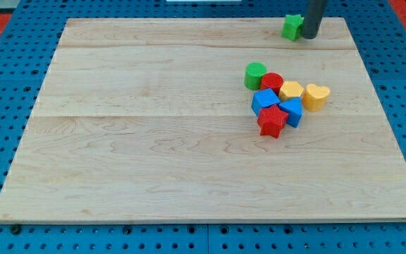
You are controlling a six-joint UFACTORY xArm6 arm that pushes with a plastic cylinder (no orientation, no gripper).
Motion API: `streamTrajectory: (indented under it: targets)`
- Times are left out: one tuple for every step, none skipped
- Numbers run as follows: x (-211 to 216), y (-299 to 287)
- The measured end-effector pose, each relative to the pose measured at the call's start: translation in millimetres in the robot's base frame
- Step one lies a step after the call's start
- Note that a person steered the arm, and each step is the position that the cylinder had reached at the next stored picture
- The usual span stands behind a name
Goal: Push the green star to the top center
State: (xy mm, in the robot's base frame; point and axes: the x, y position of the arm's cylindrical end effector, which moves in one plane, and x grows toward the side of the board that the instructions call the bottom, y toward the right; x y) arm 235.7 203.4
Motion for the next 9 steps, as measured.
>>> streamTrajectory:
  targets:
    - [-9.9, 0.0]
    - [-14.0, 13.6]
    - [-36.4, 25.5]
    - [-23.8, -13.3]
    - [3.0, -76.4]
    - [5.8, -113.2]
    - [-8.8, -83.6]
    - [-27.8, -78.6]
    - [-22.7, -134.1]
